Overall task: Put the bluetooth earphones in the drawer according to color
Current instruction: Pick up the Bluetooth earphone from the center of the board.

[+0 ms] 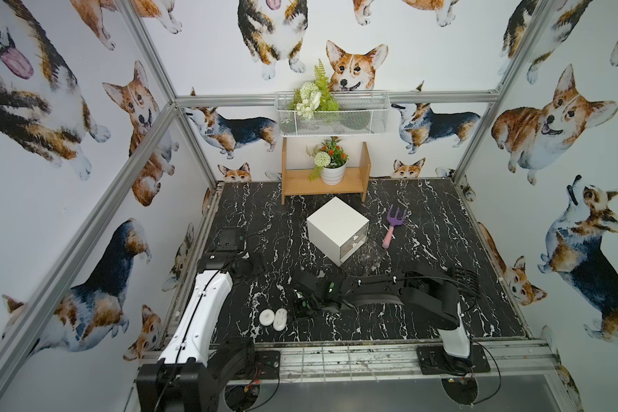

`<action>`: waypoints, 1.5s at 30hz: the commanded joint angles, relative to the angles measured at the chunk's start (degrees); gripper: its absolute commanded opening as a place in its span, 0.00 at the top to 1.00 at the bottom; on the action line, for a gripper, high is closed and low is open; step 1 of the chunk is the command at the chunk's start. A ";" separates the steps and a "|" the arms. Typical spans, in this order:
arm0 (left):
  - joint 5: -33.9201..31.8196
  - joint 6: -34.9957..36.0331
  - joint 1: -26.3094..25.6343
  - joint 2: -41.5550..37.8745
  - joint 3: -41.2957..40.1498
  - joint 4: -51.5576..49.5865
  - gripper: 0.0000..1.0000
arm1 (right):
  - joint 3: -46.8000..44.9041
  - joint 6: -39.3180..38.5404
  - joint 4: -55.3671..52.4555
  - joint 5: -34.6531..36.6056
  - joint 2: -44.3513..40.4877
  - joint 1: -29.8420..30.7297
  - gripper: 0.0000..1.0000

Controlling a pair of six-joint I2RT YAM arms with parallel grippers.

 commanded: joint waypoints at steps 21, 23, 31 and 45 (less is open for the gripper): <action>3.23 3.75 7.56 0.83 2.81 -0.96 0.19 | 24.96 -7.02 -29.79 13.77 13.48 4.24 0.31; 3.51 3.73 7.64 0.72 2.31 -0.64 0.19 | 26.57 -7.39 -31.22 14.86 14.90 4.59 0.32; 3.45 4.32 7.99 0.80 2.34 -0.85 0.19 | 28.77 -10.19 -37.29 21.59 16.36 5.29 0.35; 3.61 4.52 8.35 0.47 1.90 -0.78 0.19 | 20.67 -9.06 -34.92 21.39 12.25 5.92 0.47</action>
